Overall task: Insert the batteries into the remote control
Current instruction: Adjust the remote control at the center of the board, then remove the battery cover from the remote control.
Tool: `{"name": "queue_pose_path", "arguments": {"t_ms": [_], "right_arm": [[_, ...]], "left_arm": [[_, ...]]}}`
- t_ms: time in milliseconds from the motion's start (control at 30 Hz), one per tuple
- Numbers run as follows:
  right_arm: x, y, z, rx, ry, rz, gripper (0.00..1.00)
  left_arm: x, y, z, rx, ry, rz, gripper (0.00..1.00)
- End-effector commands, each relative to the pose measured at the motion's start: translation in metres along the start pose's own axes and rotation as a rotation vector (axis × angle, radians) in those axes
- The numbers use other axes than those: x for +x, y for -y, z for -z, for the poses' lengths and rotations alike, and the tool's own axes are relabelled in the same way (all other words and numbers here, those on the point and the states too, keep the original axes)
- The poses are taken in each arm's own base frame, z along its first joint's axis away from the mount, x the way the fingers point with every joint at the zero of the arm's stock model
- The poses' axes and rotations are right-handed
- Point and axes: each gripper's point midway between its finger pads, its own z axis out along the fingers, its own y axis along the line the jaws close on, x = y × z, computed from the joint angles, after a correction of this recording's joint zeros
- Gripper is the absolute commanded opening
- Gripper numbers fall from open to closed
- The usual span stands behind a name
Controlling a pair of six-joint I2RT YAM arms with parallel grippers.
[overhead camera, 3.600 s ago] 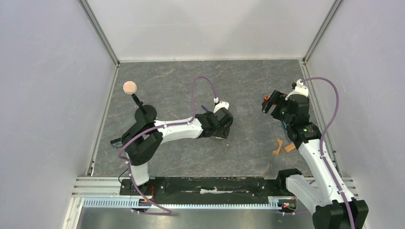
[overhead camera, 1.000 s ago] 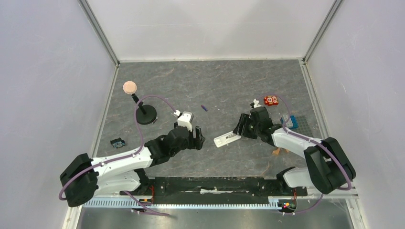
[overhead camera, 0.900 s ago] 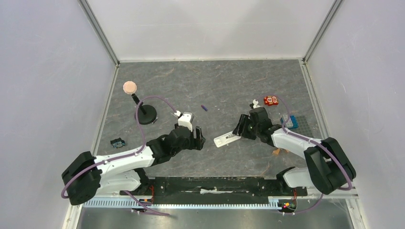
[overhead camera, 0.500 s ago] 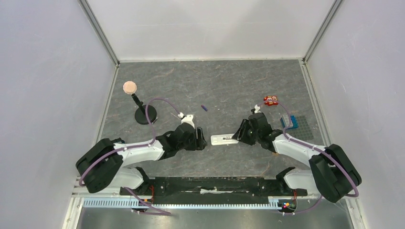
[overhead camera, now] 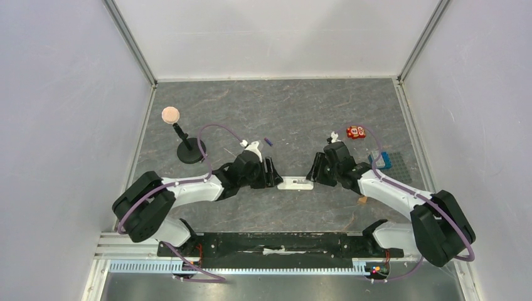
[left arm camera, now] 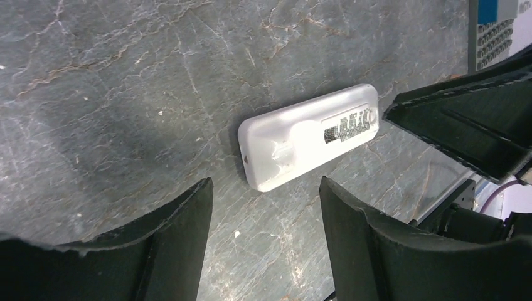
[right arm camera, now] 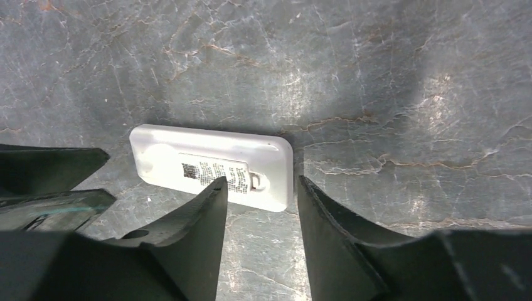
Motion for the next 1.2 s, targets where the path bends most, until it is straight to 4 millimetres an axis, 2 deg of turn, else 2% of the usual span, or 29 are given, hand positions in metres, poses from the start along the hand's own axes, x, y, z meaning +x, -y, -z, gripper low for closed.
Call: {"name": "queue_pose_path", "arguments": {"t_ms": [0,133,233,467,633,867,1167], "right_arm": [[-0.027,-0.017,0.011,-0.008,0.074,0.050,0.45],[-0.029,-0.026,0.011,-0.028,0.066,0.066,0.40],[-0.022,-0.033,0.010,-0.059,0.030,0.072,0.36],[-0.010,-0.030,0.000,-0.062,-0.018,0.079,0.28],[-0.003,-0.027,-0.006,-0.054,-0.045,0.088,0.20],[0.007,-0.018,-0.009,-0.034,-0.072,0.082,0.19],[0.009,-0.008,-0.009,0.009,-0.075,0.079,0.23]], "left_arm": [[-0.009,0.016,-0.012,0.059,0.003,0.059,0.68],[-0.006,0.011,-0.020,0.035,-0.013,0.063,0.66],[-0.002,0.004,-0.024,0.011,-0.026,0.067,0.63],[0.002,-0.014,-0.024,-0.057,-0.012,0.054,0.59],[0.006,-0.018,-0.026,-0.069,-0.030,0.043,0.57],[0.009,-0.019,-0.028,-0.067,-0.043,0.042,0.54],[0.011,-0.019,-0.028,-0.068,-0.048,0.042,0.52]]}}
